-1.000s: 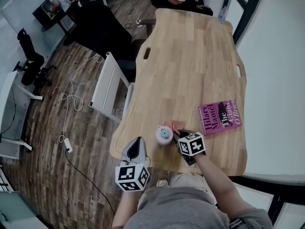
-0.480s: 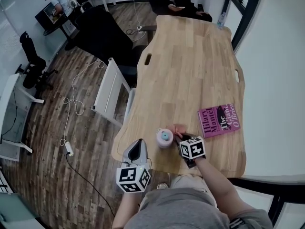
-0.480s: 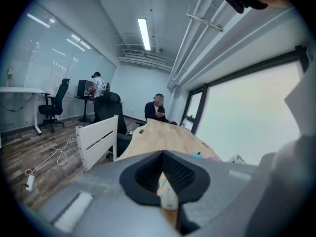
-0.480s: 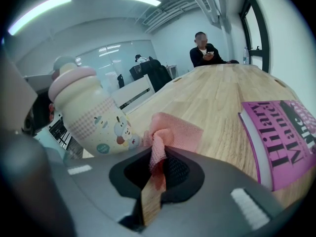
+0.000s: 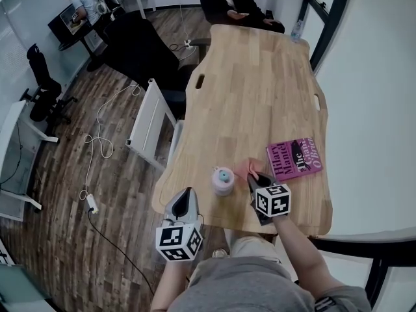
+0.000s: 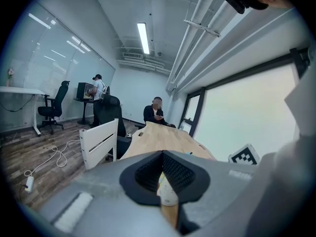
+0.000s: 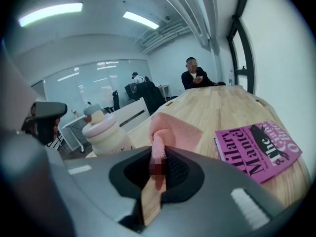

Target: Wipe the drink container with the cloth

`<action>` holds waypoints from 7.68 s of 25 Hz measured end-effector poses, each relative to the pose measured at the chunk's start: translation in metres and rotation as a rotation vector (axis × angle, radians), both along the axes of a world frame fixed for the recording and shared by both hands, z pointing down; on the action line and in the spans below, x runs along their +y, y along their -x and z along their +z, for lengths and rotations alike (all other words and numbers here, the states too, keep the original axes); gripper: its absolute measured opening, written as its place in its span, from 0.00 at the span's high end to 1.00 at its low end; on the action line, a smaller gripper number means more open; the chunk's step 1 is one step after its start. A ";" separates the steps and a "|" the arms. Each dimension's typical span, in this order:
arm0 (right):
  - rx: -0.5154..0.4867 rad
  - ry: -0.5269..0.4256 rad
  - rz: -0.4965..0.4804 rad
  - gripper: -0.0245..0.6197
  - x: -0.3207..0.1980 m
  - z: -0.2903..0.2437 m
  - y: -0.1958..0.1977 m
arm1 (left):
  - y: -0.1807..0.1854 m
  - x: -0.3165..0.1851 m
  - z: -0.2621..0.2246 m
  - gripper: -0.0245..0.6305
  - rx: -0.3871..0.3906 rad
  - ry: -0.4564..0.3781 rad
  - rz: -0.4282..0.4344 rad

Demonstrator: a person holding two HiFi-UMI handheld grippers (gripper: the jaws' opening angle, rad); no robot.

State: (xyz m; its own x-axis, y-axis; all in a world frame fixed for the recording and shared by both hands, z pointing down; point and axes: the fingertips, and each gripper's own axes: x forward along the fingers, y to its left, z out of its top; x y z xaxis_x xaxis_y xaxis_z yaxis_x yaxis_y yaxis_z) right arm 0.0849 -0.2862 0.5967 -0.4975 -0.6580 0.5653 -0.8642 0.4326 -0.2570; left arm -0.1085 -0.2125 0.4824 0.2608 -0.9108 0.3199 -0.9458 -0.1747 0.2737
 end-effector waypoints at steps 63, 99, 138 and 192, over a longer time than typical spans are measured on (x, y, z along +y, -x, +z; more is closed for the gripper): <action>-0.158 -0.111 -0.258 0.92 0.100 -0.084 0.073 | -0.001 0.056 0.004 0.96 0.022 0.009 0.011; 0.043 0.157 -0.374 0.92 0.077 0.053 0.075 | 0.005 0.023 0.015 0.96 0.007 0.028 -0.058; 0.024 -0.069 -0.147 0.92 0.156 -0.023 0.072 | 0.041 0.136 -0.013 0.96 -0.010 -0.025 -0.041; -0.028 -0.128 0.042 0.92 0.072 -0.041 0.145 | 0.088 0.034 0.040 0.96 0.015 0.067 0.131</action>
State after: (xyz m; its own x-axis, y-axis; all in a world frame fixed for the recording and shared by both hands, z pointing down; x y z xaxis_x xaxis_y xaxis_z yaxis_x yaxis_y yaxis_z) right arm -0.0600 -0.2145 0.5554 -0.4822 -0.7447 0.4614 -0.8756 0.4270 -0.2260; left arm -0.1968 -0.1781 0.5224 0.3809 -0.8455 0.3741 -0.9120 -0.2768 0.3028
